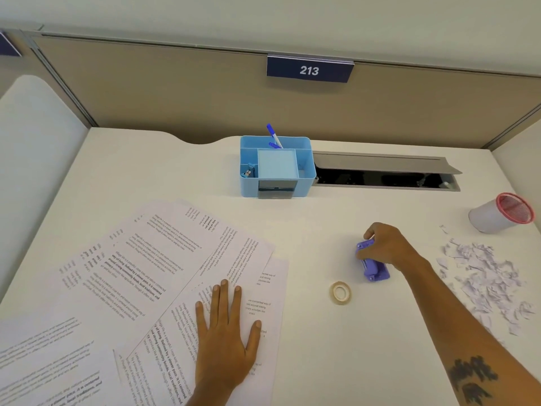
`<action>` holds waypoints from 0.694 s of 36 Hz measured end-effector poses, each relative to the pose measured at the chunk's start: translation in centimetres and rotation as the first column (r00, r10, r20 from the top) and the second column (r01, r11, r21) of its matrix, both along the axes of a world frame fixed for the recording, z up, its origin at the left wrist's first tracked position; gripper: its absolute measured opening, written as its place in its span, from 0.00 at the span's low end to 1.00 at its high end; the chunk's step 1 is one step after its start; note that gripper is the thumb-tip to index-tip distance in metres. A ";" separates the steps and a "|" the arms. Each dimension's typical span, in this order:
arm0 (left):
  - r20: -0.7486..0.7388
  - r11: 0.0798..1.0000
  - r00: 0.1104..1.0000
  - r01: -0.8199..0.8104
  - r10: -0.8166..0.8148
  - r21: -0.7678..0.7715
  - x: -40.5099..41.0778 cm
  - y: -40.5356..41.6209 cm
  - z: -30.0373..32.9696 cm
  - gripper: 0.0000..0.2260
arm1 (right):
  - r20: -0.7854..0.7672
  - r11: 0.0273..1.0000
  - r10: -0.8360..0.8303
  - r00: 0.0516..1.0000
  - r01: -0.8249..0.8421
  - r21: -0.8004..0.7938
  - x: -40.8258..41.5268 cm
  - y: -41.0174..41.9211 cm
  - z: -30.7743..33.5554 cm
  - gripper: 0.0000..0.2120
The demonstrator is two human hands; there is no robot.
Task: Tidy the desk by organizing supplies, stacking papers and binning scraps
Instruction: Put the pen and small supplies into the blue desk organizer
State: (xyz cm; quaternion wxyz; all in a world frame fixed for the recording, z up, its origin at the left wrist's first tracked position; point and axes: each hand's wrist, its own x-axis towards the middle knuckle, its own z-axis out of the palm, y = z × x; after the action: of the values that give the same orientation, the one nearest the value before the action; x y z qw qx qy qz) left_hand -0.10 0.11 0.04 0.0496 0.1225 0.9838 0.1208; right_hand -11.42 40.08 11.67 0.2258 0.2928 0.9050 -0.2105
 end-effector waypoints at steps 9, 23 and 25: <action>0.004 1.000 1.000 -0.003 0.002 0.018 0.0 0.0 -0.2 0.39 | -0.148 1.000 0.007 0.989 -0.003 0.022 -4.4 -2.6 4.0 0.12; 0.015 0.999 1.000 -0.008 0.007 0.047 0.0 0.0 -0.4 0.39 | -0.554 0.936 -0.348 0.757 0.248 -0.249 -14.9 -7.7 11.0 0.13; 0.011 0.999 1.000 -0.006 0.006 0.050 0.0 0.0 -0.5 0.39 | -0.555 0.930 -0.363 0.749 0.254 -0.265 -15.9 -8.5 10.9 0.13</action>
State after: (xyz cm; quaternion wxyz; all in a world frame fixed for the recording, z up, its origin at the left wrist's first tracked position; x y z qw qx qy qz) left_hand -0.10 0.14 -0.45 0.0514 0.1201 0.9806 0.1460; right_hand -27.36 31.62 22.60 -0.0828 0.3372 0.8466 -0.4034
